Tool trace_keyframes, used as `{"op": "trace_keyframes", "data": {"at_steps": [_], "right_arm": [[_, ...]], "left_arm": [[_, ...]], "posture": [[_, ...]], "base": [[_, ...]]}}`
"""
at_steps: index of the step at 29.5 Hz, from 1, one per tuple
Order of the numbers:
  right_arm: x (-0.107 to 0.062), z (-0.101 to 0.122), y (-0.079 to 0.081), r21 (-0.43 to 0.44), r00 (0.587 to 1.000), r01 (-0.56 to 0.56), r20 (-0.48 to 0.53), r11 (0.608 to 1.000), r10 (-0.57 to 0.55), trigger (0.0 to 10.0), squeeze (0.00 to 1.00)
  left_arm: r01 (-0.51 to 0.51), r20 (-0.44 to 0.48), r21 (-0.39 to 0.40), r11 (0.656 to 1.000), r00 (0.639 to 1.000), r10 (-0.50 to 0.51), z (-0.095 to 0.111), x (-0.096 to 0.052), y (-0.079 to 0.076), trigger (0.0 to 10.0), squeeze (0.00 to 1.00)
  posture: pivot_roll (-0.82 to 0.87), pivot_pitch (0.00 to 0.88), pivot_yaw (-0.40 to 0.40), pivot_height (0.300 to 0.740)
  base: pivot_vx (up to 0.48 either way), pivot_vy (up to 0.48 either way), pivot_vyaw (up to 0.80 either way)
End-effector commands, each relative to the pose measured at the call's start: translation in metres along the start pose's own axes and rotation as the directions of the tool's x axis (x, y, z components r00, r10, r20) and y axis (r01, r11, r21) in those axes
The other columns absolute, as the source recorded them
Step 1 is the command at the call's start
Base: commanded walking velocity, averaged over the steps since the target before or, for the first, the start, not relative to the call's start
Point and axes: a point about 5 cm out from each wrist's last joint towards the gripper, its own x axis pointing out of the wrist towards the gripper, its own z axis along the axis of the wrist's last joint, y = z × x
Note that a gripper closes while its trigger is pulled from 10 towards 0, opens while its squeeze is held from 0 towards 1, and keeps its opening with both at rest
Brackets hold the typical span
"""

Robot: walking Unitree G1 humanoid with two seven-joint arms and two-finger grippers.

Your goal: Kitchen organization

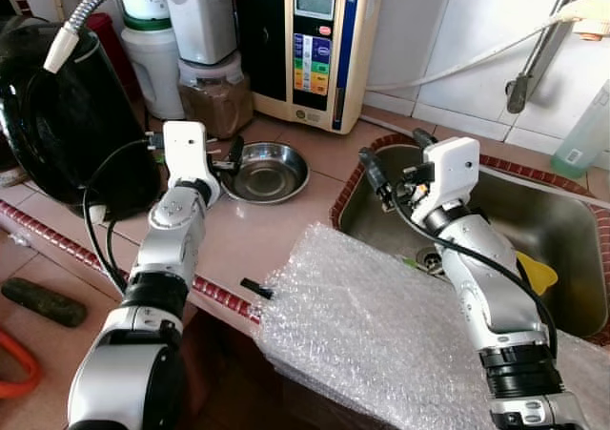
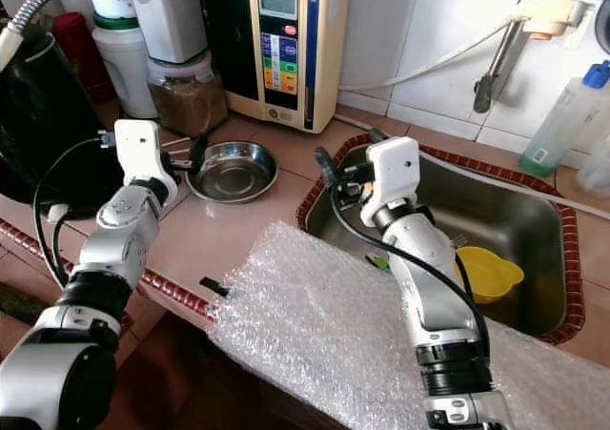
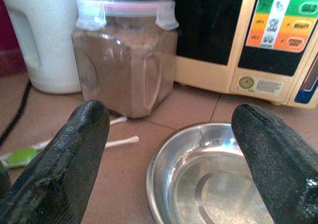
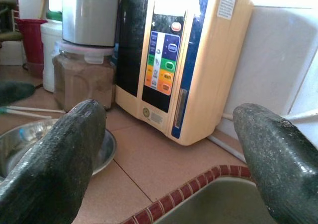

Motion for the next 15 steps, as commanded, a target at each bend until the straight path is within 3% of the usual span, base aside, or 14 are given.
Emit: {"op": "trace_keyframes", "data": {"at_steps": [1, 15], "right_arm": [[-0.001, 0.005, 0.002, 0.005, 1.0, -0.015, 0.01, 1.0, 0.015, 10.0, 1.0], [-0.003, 0.02, -0.001, 0.011, 0.999, 0.033, 0.03, 0.999, -0.034, 10.0, 1.0]], "left_arm": [[-0.025, -0.031, -0.028, 0.999, 0.999, 0.024, -0.003, 0.001, 0.003, 10.0, 0.0], [-0.05, -0.168, -0.075, 0.996, 0.985, 0.037, -0.012, 0.007, 0.003, 10.0, 0.0]], "posture": [[0.04, 0.0, 0.012, 0.74], [0.02, 0.0, 0.031, 0.74]], "base": [[0.0, 0.0, 0.0], [0.0, 0.0, 0.0]]}}
